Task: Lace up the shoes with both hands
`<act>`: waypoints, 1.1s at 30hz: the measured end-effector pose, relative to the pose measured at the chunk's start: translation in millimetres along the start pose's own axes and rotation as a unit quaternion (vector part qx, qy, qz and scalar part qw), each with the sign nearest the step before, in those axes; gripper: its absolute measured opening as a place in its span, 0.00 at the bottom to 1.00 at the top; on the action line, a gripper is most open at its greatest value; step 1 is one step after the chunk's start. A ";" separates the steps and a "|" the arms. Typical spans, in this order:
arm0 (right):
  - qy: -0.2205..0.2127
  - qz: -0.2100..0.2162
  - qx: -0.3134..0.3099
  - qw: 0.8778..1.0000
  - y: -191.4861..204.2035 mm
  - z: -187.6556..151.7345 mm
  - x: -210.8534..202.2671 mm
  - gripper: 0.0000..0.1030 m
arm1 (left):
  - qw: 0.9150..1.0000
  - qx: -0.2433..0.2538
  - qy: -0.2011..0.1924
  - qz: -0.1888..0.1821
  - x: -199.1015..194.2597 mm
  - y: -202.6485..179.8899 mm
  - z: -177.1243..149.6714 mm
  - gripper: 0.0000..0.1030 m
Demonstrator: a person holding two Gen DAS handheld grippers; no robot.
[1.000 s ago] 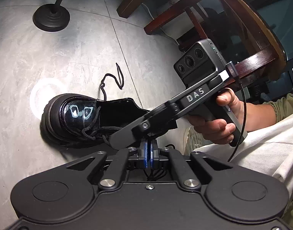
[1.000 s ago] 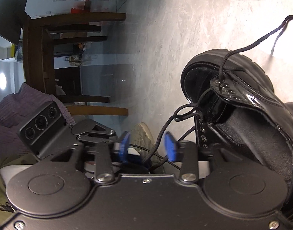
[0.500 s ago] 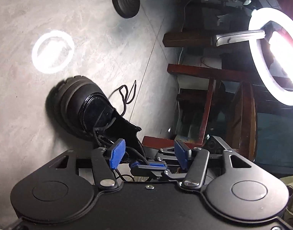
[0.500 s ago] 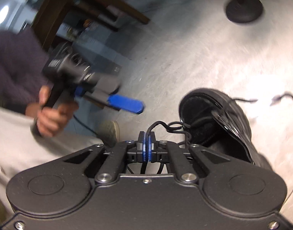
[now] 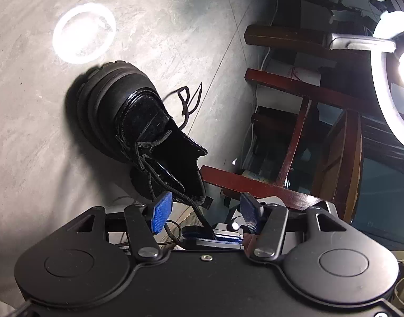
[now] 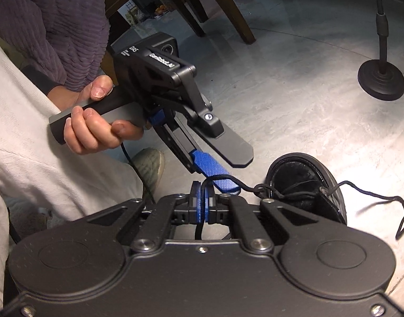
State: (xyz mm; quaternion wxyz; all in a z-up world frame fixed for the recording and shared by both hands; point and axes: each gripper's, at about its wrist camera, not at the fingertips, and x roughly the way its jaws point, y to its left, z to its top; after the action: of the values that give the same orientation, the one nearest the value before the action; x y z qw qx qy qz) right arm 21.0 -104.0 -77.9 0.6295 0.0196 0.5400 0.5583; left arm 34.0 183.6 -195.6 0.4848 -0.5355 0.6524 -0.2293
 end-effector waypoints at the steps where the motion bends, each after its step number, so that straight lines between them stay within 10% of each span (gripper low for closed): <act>1: 0.003 0.003 -0.005 1.000 1.9 -0.3 1.1 0.03 | 1.000 -0.001 0.000 -0.001 0.9 0.2 0.8 0.54; 4: 0.019 0.014 -0.029 0.999 11.2 -3.0 6.0 0.03 | 0.999 0.038 0.007 -0.012 4.1 -9.8 -3.6 0.49; 8: 0.024 0.018 -0.044 0.999 17.1 -5.4 9.1 0.03 | 0.994 0.108 0.016 -0.005 5.8 -28.1 -12.4 0.12; 17: 0.016 0.001 -0.065 0.998 20.7 -5.7 4.2 0.03 | 0.995 0.099 0.018 0.023 5.0 -24.2 -10.1 0.07; 20: 0.017 -0.007 -0.073 0.997 22.3 -6.1 5.1 0.03 | 0.999 0.040 0.024 0.015 -0.6 -4.7 0.4 0.12; 24: 0.013 -0.020 -0.088 0.996 26.0 -8.0 4.8 0.03 | 0.999 0.015 0.021 0.031 -10.5 4.5 8.4 0.55; 33: -0.003 -0.014 -0.129 0.992 38.9 -9.8 3.1 0.03 | 0.996 -0.022 0.089 -0.001 16.6 15.2 3.8 0.59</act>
State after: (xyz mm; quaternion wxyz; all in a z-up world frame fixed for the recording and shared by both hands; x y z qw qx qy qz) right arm -13.1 -92.9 -59.6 0.6360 -0.0672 0.4618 0.6146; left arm 30.8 174.0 -216.1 0.4132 -0.5241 0.6970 -0.2622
